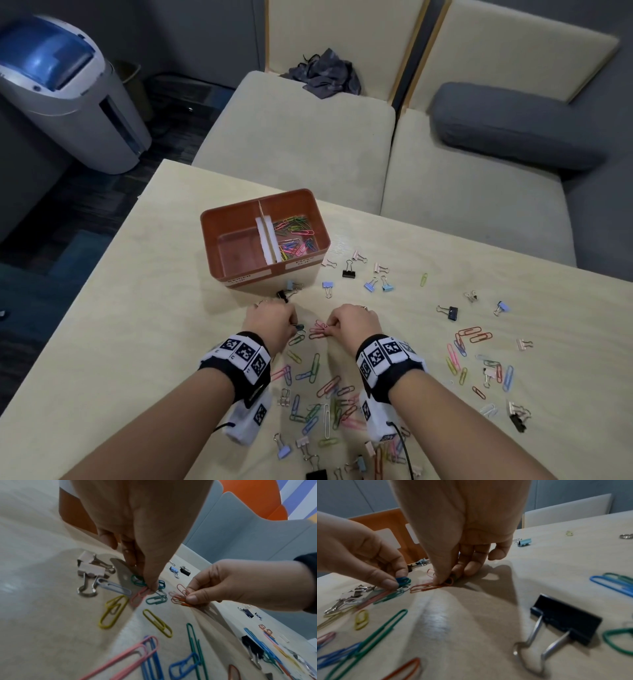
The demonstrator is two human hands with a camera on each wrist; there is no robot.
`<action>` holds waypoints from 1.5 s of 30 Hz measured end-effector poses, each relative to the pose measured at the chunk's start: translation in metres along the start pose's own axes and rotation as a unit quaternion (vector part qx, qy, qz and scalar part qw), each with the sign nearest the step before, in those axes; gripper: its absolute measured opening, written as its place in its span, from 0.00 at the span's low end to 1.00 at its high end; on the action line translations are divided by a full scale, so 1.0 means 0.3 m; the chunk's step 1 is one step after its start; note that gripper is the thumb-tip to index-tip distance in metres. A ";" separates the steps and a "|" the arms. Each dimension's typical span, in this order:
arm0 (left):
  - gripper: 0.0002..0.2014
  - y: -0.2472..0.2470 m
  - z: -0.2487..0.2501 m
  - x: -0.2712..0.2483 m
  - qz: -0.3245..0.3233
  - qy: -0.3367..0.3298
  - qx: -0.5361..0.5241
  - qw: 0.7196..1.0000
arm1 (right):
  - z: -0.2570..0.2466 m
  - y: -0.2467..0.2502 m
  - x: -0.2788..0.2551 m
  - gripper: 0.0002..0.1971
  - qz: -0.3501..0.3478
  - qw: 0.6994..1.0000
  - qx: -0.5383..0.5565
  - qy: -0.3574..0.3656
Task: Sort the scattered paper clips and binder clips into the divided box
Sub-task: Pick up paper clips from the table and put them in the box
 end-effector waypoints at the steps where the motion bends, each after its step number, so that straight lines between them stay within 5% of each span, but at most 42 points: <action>1: 0.06 0.005 0.002 0.006 -0.007 -0.007 0.011 1.000 | 0.002 0.001 -0.003 0.10 0.002 1.000 -0.013 0.006; 10: 0.08 0.025 -0.004 0.006 -0.024 -0.052 0.073 0.996 | 0.022 0.012 -0.030 0.12 0.016 0.998 -0.002 0.064; 19: 0.02 0.070 -0.035 0.001 0.021 -0.041 -0.092 0.995 | 0.019 0.021 -0.034 0.07 0.052 0.993 0.061 0.091; 24: 0.03 0.075 -0.041 -0.001 0.045 -0.054 -0.159 0.985 | -0.024 0.013 -0.023 0.12 0.021 0.991 -0.020 0.134; 34: 0.12 0.024 -0.052 0.005 -0.040 -0.067 0.041 0.996 | -0.045 0.021 0.030 0.12 -0.025 0.994 -0.052 0.088; 45: 0.10 0.029 -0.032 0.025 -0.082 -0.052 0.083 0.992 | -0.057 0.008 0.010 0.14 -0.030 0.992 -0.072 0.094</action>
Point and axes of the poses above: each hand's wrist, its own x-axis towards the middle knuckle, its own y-axis out of the back of the hand, z = x × y, the point moved 2 cm from there along x, towards the middle knuckle, and after that the axes turned 5 degrees about -x, right-handed, at the moved point
